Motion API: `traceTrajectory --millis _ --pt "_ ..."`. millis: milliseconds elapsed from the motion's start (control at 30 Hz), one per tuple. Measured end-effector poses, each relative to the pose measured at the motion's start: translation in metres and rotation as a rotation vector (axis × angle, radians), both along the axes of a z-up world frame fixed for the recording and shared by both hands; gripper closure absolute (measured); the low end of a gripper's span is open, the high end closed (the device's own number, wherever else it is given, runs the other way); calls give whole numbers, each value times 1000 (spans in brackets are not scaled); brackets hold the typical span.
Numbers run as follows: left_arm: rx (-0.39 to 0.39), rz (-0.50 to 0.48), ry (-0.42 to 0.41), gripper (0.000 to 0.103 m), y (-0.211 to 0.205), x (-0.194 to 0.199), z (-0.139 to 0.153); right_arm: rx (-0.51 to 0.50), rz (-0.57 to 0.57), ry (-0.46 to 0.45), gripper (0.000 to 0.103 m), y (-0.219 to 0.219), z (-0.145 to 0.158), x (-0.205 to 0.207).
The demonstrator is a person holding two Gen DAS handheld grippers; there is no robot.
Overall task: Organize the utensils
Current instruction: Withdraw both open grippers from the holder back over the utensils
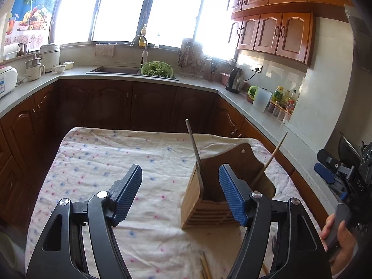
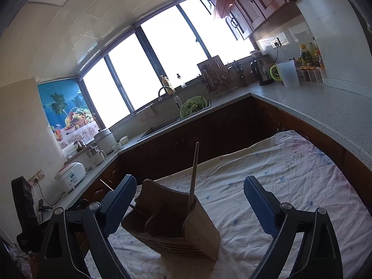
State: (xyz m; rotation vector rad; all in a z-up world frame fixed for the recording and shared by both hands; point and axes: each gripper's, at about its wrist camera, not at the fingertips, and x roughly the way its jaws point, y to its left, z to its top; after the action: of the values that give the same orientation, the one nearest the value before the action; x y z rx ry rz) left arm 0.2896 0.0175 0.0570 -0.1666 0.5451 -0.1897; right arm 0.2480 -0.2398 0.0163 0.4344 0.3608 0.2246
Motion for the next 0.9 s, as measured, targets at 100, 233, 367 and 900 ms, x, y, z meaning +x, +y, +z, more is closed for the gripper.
traceTrajectory --millis 100,233,367,900 --pt "-8 10 32 30 6 -23 -11 -45 16 10 6 4 -1 -26" --pt "-34 14 69 29 13 -55 -24 -102 33 47 5 6 -11 -60" --pt "-20 18 94 29 17 -86 -34 -119 58 87 5 5 -22 -92" --pt "48 -3 212 29 15 -165 -90 -220 92 197 6 14 -69 -174"
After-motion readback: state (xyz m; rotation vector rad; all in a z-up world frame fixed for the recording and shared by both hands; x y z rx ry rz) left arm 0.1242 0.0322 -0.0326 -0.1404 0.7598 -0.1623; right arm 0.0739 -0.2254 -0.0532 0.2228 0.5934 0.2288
